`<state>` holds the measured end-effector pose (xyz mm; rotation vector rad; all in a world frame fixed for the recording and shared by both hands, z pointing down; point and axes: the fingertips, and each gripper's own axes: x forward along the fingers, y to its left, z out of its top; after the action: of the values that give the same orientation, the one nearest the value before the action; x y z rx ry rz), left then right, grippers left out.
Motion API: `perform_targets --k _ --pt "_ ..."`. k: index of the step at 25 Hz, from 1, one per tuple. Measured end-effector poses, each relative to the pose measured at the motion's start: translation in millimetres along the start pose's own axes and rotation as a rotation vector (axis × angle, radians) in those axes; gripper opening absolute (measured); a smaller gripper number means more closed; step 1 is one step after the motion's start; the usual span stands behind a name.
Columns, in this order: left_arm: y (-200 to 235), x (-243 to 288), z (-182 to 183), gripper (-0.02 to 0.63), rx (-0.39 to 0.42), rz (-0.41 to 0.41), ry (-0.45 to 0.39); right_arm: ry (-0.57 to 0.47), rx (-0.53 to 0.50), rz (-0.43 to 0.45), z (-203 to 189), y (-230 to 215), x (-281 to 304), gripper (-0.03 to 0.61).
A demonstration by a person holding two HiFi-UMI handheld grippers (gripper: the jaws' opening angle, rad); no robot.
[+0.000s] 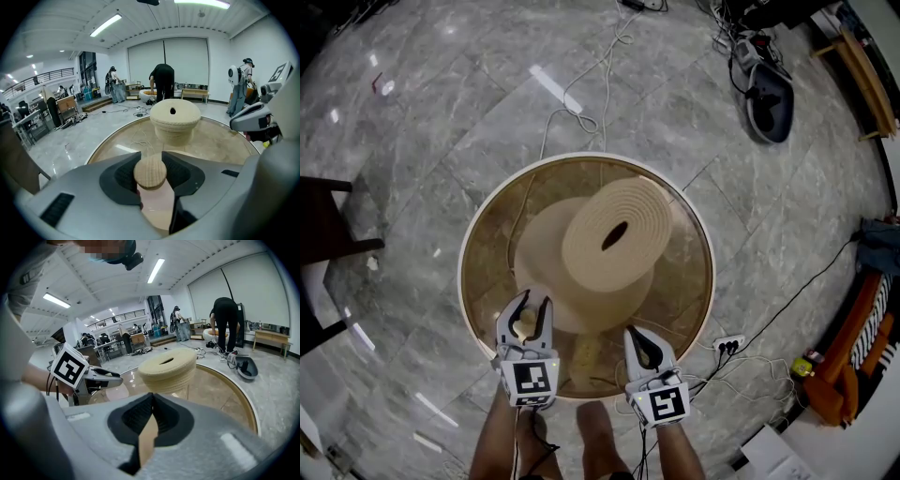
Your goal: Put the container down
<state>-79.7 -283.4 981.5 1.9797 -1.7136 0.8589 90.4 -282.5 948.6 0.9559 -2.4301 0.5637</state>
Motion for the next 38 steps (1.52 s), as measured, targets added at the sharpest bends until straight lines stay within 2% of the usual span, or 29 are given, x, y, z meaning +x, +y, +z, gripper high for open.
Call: perform_targets --k 4,12,19,31,38 --pt "-4.1 -5.3 -0.2 0.201 -0.004 -0.012 0.010 -0.004 -0.006 -0.008 2.1 1.2 -7.8 0.000" --pt "-6.9 -33.0 23.7 0.245 -0.023 -0.050 -0.030 -0.026 -0.012 -0.053 27.1 10.5 -42.6 0.000" --pt "5.8 -89.3 72.9 0.245 -0.014 -0.020 -0.119 -0.076 -0.020 -0.089 76.5 31.6 -81.2 0.000" --pt "19.3 -211.3 163.9 0.244 -0.028 -0.065 -0.215 -0.175 -0.042 -0.119 183.4 80.4 -158.5 0.000" --pt "27.2 -283.5 203.5 0.202 -0.021 -0.082 -0.249 -0.220 -0.031 -0.131 230.9 119.0 -203.5 0.000"
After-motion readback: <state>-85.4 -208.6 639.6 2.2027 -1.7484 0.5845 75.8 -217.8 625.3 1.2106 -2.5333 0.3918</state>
